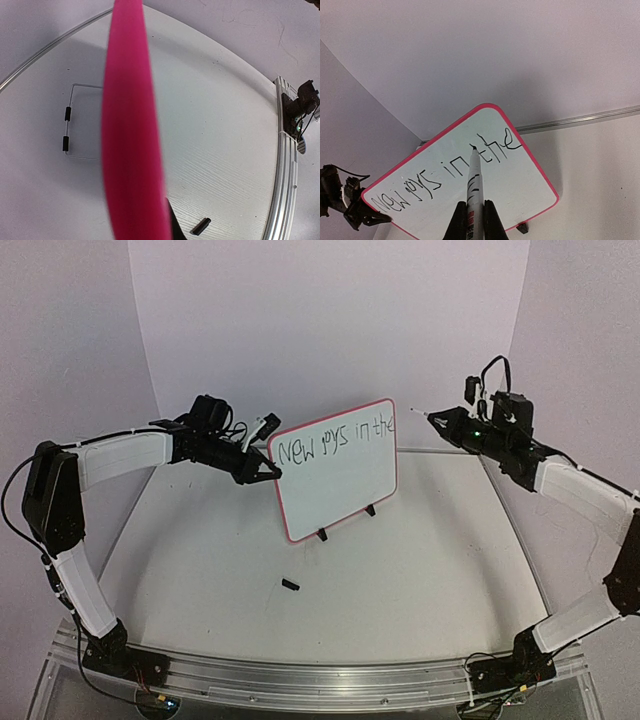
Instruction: Write a sentence on the whiteboard
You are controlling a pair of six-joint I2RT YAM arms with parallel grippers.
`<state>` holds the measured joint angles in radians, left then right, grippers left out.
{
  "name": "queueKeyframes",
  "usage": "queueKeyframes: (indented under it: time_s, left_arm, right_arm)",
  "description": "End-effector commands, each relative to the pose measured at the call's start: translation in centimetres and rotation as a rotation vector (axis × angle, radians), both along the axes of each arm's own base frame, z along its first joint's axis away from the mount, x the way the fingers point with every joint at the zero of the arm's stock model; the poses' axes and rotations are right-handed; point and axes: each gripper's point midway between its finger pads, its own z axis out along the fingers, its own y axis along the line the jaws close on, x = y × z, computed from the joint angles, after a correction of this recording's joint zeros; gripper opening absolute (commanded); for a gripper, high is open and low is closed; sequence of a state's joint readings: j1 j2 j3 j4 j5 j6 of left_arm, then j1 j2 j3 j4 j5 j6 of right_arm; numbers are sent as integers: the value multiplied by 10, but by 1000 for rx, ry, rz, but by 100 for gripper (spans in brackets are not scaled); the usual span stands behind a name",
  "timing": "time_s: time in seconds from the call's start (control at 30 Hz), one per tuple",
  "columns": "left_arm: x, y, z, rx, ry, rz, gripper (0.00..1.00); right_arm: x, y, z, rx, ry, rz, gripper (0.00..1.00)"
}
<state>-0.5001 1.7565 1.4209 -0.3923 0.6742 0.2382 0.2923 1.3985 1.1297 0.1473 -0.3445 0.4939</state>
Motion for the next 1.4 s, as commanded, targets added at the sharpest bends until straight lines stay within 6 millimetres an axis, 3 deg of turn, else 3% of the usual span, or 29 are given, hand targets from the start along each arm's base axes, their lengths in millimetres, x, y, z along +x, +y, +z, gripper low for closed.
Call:
queueKeyframes:
  time_s: [0.0, 0.13, 0.4, 0.6, 0.77, 0.87, 1.37]
  left_arm:
    - [-31, -11, -29, 67, 131, -66, 0]
    - [-36, -15, -29, 70, 128, -77, 0]
    - [-38, -17, -28, 71, 129, -85, 0]
    - [-40, -19, -28, 71, 127, -91, 0]
    - [-41, -19, -27, 73, 123, -94, 0]
    - [-41, -19, -26, 73, 120, -93, 0]
    - [-42, -18, -24, 75, 111, -91, 0]
  right_arm:
    - [-31, 20, -5, 15, 41, 126, 0]
    - [-53, 40, -15, -12, 82, 185, 0]
    - [-108, 124, -37, -101, 82, 392, 0]
    - [-130, 183, -63, -115, 91, 563, 0]
    - [-126, 214, -79, -121, 113, 608, 0]
    - [-115, 222, -93, -131, 137, 589, 0]
    - [-85, 250, -107, -81, 139, 569, 0]
